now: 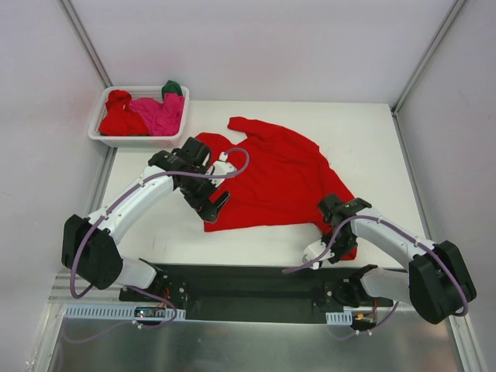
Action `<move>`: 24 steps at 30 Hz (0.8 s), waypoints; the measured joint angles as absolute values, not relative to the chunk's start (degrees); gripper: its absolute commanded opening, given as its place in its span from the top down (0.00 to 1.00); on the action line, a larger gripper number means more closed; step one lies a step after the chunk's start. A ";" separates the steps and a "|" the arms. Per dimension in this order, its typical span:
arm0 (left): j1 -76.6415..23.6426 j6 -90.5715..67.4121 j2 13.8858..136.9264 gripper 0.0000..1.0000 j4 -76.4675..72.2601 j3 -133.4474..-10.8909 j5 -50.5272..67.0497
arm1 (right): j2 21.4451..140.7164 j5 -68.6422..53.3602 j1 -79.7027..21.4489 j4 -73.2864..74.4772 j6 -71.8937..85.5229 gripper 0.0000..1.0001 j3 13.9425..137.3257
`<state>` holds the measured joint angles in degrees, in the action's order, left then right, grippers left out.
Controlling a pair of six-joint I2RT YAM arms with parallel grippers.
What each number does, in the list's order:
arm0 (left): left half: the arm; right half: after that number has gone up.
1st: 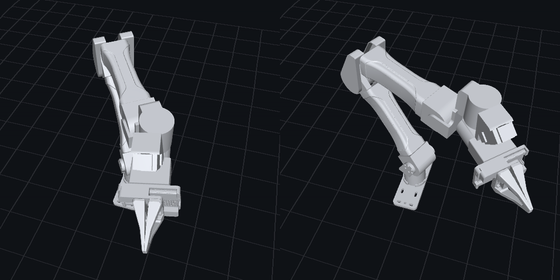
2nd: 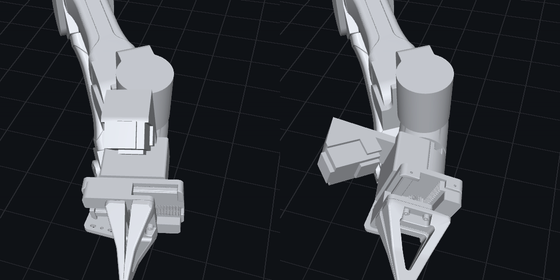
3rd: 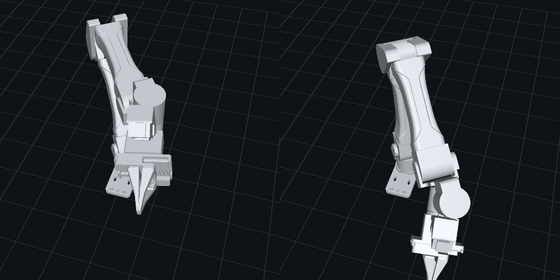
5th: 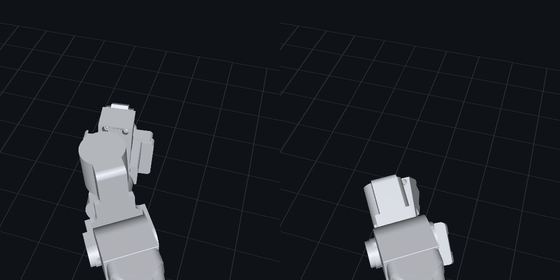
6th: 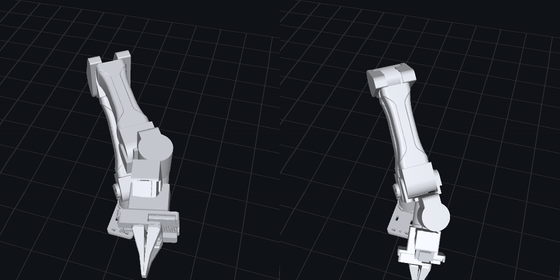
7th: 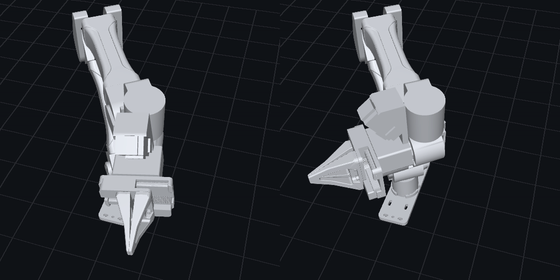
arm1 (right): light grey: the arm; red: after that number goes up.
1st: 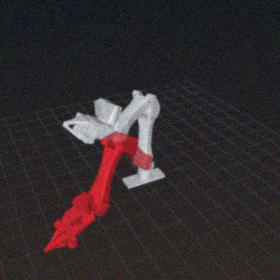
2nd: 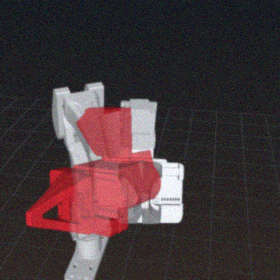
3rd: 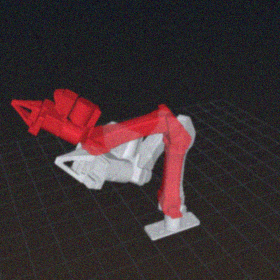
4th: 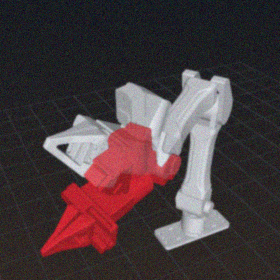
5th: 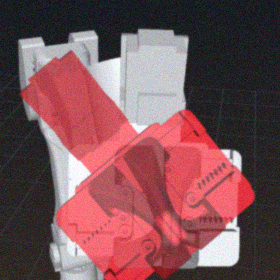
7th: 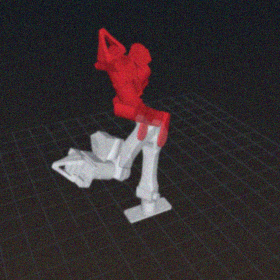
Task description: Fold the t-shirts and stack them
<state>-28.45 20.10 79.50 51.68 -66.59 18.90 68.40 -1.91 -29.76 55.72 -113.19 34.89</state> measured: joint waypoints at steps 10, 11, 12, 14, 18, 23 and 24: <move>-28.45 20.10 79.50 0.06 51.66 -66.59 18.90 | 68.40 -1.56 -29.76 56.95 -113.19 0.62 36.80; -28.45 20.10 79.50 0.06 51.66 -66.59 18.90 | 68.42 -1.48 -29.76 57.01 -113.19 0.62 36.97; -28.45 20.10 79.50 0.06 51.68 -66.59 18.90 | 68.45 -1.41 -29.76 57.04 -113.19 0.62 37.12; -28.45 20.10 79.50 0.06 51.66 -66.59 18.87 | 68.64 -1.30 -29.76 57.25 -113.19 0.62 37.36; -28.45 20.10 79.50 0.06 51.66 -66.59 18.81 | 69.17 -1.04 -29.74 57.47 -113.19 0.61 37.71; -28.45 20.10 79.50 0.06 51.66 -66.61 18.76 | 69.19 -0.69 -29.74 59.05 -113.19 0.58 39.24; -28.45 20.10 79.50 0.06 51.66 -66.59 18.76 | 69.19 -0.64 -29.74 59.13 -113.19 0.58 39.35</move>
<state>-28.45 20.10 79.50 51.66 -66.59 18.76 69.19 -0.64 -29.74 59.13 -113.19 39.35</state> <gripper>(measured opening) 0.942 0.405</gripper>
